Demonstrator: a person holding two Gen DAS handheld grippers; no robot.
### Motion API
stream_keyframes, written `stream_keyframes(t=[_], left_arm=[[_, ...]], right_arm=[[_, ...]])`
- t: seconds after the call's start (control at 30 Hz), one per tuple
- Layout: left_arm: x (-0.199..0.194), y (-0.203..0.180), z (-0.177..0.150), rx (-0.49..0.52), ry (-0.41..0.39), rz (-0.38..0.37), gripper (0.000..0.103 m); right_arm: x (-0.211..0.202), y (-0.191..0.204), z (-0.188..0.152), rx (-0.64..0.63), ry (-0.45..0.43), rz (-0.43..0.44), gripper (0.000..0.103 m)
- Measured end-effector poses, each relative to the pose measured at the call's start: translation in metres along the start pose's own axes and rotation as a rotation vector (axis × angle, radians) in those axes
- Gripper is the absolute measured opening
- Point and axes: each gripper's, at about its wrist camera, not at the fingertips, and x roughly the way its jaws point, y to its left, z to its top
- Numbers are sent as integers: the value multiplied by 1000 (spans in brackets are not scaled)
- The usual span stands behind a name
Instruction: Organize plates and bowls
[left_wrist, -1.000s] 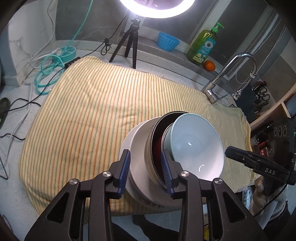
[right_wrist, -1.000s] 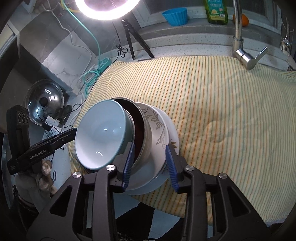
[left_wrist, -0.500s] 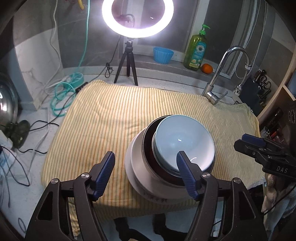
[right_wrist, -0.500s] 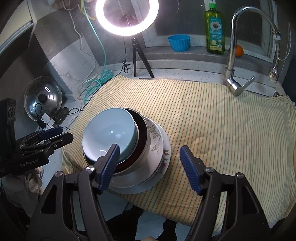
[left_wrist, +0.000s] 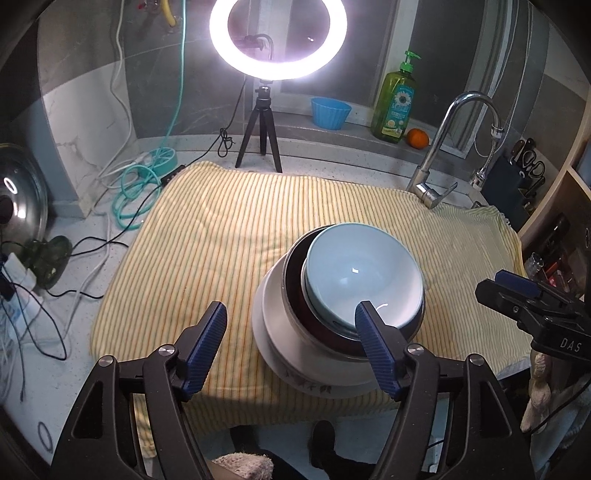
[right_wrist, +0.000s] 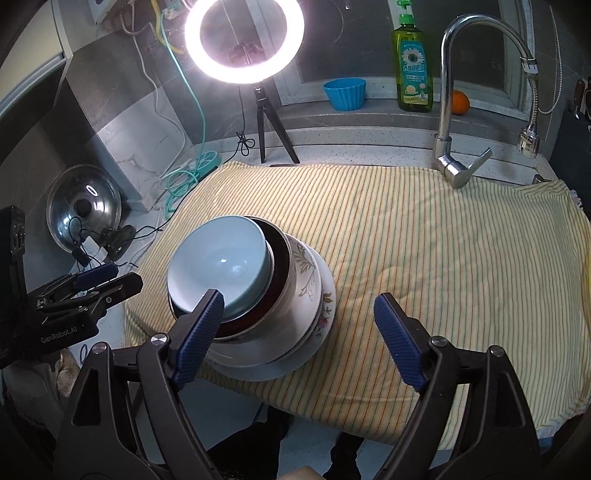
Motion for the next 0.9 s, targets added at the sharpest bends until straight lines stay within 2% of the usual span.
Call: stream_keyframes(t=[0.9], left_arm=[[0,5,1,1,5,-12,72]], right_arm=[[3,14,-5,-5,3,-14,86]])
